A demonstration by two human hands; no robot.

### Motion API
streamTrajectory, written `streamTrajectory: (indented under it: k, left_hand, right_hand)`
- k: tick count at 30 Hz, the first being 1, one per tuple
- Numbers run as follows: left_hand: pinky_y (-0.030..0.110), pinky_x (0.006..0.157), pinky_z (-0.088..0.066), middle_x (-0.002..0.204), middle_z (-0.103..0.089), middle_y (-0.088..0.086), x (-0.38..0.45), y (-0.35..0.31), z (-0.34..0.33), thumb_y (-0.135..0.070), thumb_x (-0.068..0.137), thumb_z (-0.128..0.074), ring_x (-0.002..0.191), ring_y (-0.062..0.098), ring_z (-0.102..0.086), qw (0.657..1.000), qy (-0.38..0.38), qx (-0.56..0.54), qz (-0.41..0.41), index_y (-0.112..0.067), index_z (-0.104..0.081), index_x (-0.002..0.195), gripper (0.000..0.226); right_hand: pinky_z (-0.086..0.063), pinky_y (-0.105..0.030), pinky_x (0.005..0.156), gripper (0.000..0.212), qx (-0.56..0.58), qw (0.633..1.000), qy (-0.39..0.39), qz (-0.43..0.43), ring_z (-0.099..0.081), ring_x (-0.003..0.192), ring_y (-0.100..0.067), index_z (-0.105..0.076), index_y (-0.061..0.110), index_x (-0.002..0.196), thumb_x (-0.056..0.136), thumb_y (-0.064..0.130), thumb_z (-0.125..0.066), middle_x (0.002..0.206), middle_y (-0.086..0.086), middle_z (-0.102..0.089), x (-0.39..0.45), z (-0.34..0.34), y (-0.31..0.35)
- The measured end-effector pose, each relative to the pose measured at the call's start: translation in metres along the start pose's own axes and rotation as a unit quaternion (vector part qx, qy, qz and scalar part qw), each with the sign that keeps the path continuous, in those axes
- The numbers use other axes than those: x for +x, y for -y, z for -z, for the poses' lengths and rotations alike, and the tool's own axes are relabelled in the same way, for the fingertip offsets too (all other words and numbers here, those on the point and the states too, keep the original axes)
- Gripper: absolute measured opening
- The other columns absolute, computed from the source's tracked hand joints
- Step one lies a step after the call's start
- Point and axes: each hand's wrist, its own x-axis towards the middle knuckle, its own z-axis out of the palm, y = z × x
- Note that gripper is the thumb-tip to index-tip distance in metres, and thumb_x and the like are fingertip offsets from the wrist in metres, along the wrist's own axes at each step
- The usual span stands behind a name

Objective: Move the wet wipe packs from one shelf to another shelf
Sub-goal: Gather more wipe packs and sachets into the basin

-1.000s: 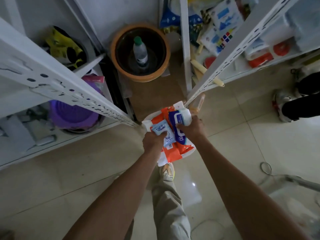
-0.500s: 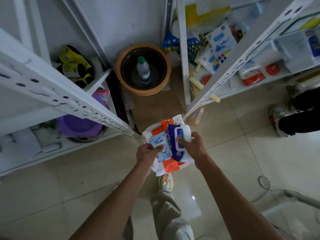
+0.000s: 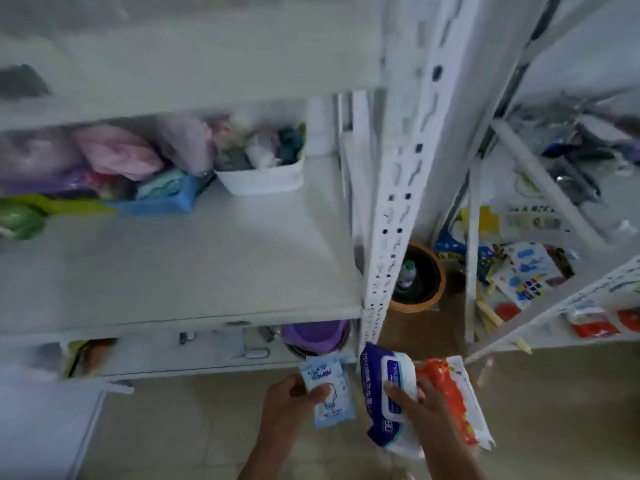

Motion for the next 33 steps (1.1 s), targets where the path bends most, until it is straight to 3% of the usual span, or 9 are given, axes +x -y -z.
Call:
streamTrajectory:
  k: [5, 8, 9, 12, 16, 20, 26, 29, 33]
  left_hand:
    - [0.023, 0.053, -0.056, 0.078, -0.08, 0.011, -0.026, -0.025, 0.127, -0.008, 0.078, -0.086, 0.061, 0.01, -0.074, 0.996, -0.035, -0.062, -0.045, -0.006, -0.079, 0.082, 0.008]
    - [0.038, 0.073, -0.064, 0.08, -0.081, 0.004, -0.026, -0.036, 0.2, -0.022, 0.08, -0.084, 0.076, 0.02, -0.079, 0.992, -0.068, -0.067, -0.081, -0.01, -0.079, 0.086, 0.014]
    - [0.038, 0.074, -0.064, 0.076, -0.08, -0.002, -0.024, -0.04, 0.221, -0.025, 0.082, -0.083, 0.073, 0.016, -0.078, 0.991, -0.072, -0.068, -0.092, -0.01, -0.079, 0.085, 0.016]
    - [0.019, 0.049, -0.044, 0.047, -0.061, -0.013, -0.01, -0.058, 0.274, -0.028, 0.087, -0.079, 0.041, 0.0, -0.055, 0.987, -0.091, -0.086, -0.1, -0.009, -0.074, 0.078, 0.021]
    - [0.021, 0.046, -0.031, 0.042, -0.051, -0.007, 0.037, -0.091, 0.325, -0.028, 0.085, -0.079, 0.038, 0.009, -0.041, 0.981, -0.124, -0.127, -0.077, -0.009, -0.068, 0.07, 0.026]
    - [0.025, 0.051, -0.034, 0.047, -0.05, 0.004, 0.099, -0.113, 0.357, -0.025, 0.081, -0.082, 0.043, 0.017, -0.04, 0.982, -0.134, -0.107, -0.08, -0.011, -0.055, 0.06, 0.038]
    - [0.017, 0.034, -0.033, 0.042, -0.052, 0.002, 0.181, -0.133, 0.396, -0.017, 0.091, -0.075, 0.028, 0.008, -0.041, 0.99, -0.111, -0.036, -0.083, -0.01, -0.058, 0.066, 0.031]
    - [0.02, 0.041, -0.037, 0.057, -0.061, 0.007, 0.205, -0.133, 0.413, -0.015, 0.094, -0.07, 0.043, 0.014, -0.048, 0.987, -0.128, -0.072, -0.064, -0.011, -0.071, 0.085, 0.01]
    - [0.022, 0.044, -0.04, 0.064, -0.065, 0.002, 0.216, -0.124, 0.433, -0.015, 0.094, -0.063, 0.048, 0.012, -0.055, 0.982, -0.162, -0.073, -0.066, -0.01, -0.072, 0.095, 0.01]
  right_hand:
    - [-0.064, -0.045, 0.075, 0.039, 0.019, 0.998, 0.06, 0.014, -0.078, 0.088, -0.036, -0.073, 0.01, 0.108, 0.075, 0.023, -0.09, 0.093, -0.015, -0.081, -0.056, -0.135, 0.045]
    - [-0.06, -0.061, 0.09, 0.059, 0.036, 0.996, 0.077, 0.021, -0.077, 0.094, -0.041, -0.078, 0.018, 0.104, 0.056, 0.047, -0.097, 0.098, -0.014, -0.081, -0.073, -0.207, 0.062]
    - [-0.059, -0.063, 0.091, 0.062, 0.037, 0.996, 0.083, 0.026, -0.077, 0.094, -0.04, -0.078, 0.022, 0.104, 0.054, 0.053, -0.097, 0.099, -0.012, -0.081, -0.077, -0.226, 0.069]
    - [-0.061, -0.062, 0.087, 0.045, 0.05, 0.994, 0.086, 0.036, -0.077, 0.092, -0.042, -0.072, 0.012, 0.112, 0.076, 0.032, -0.09, 0.098, -0.017, -0.08, -0.09, -0.276, 0.101]
    - [-0.064, -0.054, 0.079, 0.036, 0.065, 0.993, 0.086, 0.044, -0.076, 0.092, -0.043, -0.069, 0.004, 0.111, 0.084, 0.022, -0.085, 0.1, -0.023, -0.079, -0.078, -0.329, 0.138]
    - [-0.061, -0.062, 0.084, 0.042, 0.04, 0.996, 0.071, 0.044, -0.075, 0.093, -0.044, -0.067, 0.003, 0.113, 0.081, 0.022, -0.087, 0.102, -0.024, -0.077, -0.041, -0.385, 0.168]
    - [-0.059, -0.061, 0.091, 0.044, 0.007, 0.995, 0.072, 0.068, -0.073, 0.096, -0.041, -0.067, 0.013, 0.109, 0.076, 0.032, -0.089, 0.103, -0.015, -0.076, 0.028, -0.461, 0.21]
    - [-0.062, -0.052, 0.086, 0.041, 0.0, 0.994, 0.08, 0.076, -0.073, 0.093, -0.036, -0.066, 0.012, 0.111, 0.079, 0.027, -0.088, 0.103, -0.014, -0.074, 0.051, -0.493, 0.22]
    - [-0.055, -0.034, 0.068, 0.033, -0.029, 0.996, 0.049, 0.072, -0.065, 0.078, -0.026, -0.065, 0.009, 0.115, 0.085, 0.005, -0.078, 0.102, -0.015, -0.07, 0.069, -0.521, 0.21]
